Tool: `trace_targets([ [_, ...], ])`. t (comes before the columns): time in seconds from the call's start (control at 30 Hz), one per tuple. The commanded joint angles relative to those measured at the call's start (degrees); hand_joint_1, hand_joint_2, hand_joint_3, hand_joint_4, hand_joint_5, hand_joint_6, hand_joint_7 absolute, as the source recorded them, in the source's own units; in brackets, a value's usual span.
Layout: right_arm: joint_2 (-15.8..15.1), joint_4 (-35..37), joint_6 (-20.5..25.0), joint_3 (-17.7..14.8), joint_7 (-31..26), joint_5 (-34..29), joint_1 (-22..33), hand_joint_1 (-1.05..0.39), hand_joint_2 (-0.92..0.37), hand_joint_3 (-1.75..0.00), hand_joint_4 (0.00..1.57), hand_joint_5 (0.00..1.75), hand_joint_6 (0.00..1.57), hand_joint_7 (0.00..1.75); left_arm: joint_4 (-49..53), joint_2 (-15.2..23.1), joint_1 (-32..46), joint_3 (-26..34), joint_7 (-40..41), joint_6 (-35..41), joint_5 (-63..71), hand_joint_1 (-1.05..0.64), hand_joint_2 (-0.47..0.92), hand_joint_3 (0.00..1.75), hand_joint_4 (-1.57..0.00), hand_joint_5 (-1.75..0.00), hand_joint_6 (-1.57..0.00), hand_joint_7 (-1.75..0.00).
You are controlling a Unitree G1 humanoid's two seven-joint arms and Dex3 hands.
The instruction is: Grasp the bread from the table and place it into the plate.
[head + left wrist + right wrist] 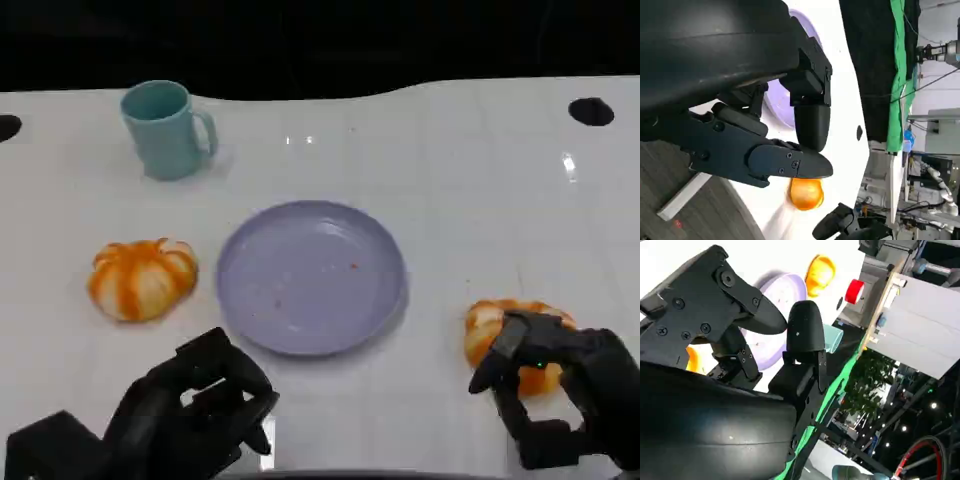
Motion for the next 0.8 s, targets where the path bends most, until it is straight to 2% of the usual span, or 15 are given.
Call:
trace_targets([
  [0.03,-0.06,0.12,-0.29,-0.65,-0.23,0.14,0.07,-0.03,-0.32,-1.46,0.9,1.73,0.86,1.31,0.05,0.27,-0.08,0.25,0.3,-0.44,-0.01,-0.62,0.92,0.22,-0.7,-1.75,-0.6,-1.58],
  [0.63,-0.26,0.3,-0.61,-0.58,-0.17,-0.14,-0.17,-0.01,-0.34,-1.44,0.88,1.72,0.84,1.29,0.46,0.14,-0.37,0.34,0.27,-0.42,0.01,-0.62,0.92,0.23,-0.71,-1.75,-0.59,-1.6],
  [0.8,-0.4,-1.9,1.6,-0.54,0.08,0.35,0.06,-0.02,-0.46,-1.15,0.77,1.38,0.75,1.03,0.64,0.12,-0.45,0.32,0.22,-0.65,0.07,-0.62,0.92,0.22,-0.72,-1.75,-0.59,-1.6],
])
